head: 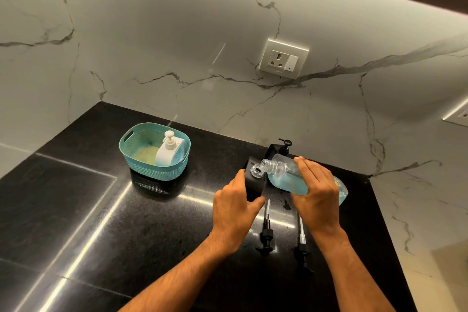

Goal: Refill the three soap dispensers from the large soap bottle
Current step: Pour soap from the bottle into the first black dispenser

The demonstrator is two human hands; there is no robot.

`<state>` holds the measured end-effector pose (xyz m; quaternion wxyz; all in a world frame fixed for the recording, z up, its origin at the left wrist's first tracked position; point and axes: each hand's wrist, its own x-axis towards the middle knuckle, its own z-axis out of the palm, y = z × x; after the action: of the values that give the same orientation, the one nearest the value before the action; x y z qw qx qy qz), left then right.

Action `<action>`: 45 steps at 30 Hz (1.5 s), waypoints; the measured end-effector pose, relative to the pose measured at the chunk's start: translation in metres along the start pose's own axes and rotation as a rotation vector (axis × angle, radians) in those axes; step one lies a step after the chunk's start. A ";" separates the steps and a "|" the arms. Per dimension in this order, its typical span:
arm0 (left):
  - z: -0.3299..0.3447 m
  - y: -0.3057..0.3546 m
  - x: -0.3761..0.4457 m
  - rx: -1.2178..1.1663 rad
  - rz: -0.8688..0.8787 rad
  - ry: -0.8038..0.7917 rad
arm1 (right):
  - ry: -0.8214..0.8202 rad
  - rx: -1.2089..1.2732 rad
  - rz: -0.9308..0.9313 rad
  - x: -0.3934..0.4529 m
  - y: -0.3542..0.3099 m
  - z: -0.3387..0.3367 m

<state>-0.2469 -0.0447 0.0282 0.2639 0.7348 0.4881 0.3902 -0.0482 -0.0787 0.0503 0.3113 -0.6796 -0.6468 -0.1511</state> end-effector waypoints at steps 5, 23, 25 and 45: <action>0.002 0.000 0.003 -0.010 0.002 0.006 | -0.025 0.038 0.034 -0.001 0.002 0.001; 0.010 -0.013 0.018 -0.119 -0.001 0.008 | 0.106 0.761 0.554 0.023 0.074 0.006; 0.013 -0.013 0.021 -0.123 -0.006 0.013 | 0.108 0.850 0.588 0.029 0.088 0.007; 0.046 -0.014 0.058 -0.101 -0.023 0.081 | -0.091 1.156 0.808 0.069 0.190 0.083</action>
<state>-0.2034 0.0136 0.0098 0.2854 0.6984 0.4865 0.4405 0.1281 0.0326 -0.0136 0.6268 -0.5979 -0.3328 0.3727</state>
